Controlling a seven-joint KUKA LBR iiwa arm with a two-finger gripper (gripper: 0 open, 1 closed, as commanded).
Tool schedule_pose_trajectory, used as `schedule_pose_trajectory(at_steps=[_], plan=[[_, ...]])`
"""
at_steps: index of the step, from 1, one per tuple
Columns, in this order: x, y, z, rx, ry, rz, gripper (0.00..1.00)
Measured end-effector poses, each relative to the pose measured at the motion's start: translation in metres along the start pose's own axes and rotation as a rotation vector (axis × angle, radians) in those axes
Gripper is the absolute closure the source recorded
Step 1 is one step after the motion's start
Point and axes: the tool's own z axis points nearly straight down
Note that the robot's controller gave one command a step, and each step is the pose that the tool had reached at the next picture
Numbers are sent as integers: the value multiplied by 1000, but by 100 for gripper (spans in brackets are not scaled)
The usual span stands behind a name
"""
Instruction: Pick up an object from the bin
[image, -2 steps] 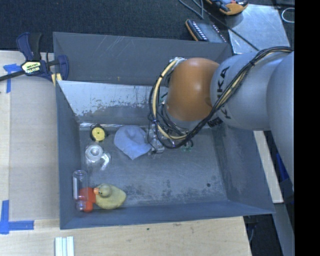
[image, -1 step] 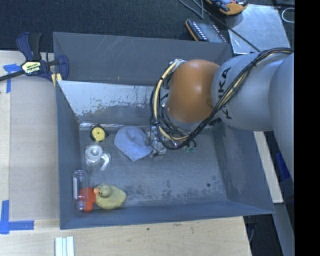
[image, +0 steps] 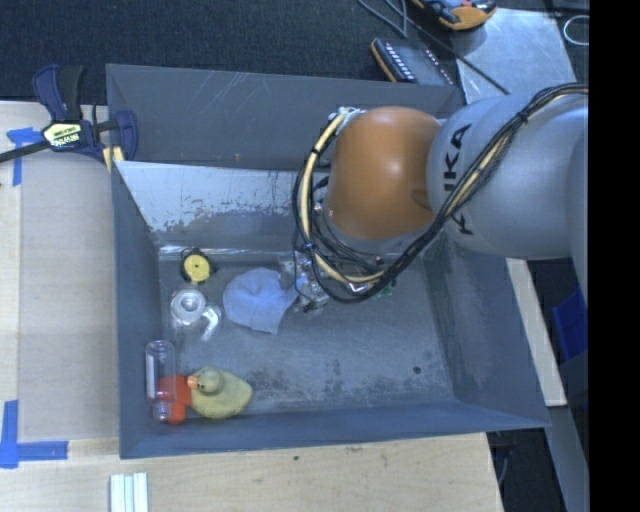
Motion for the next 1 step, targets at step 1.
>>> schedule_pose_trajectory(at_steps=[1], plan=[[-11,1,-71,0,8,80,100]])
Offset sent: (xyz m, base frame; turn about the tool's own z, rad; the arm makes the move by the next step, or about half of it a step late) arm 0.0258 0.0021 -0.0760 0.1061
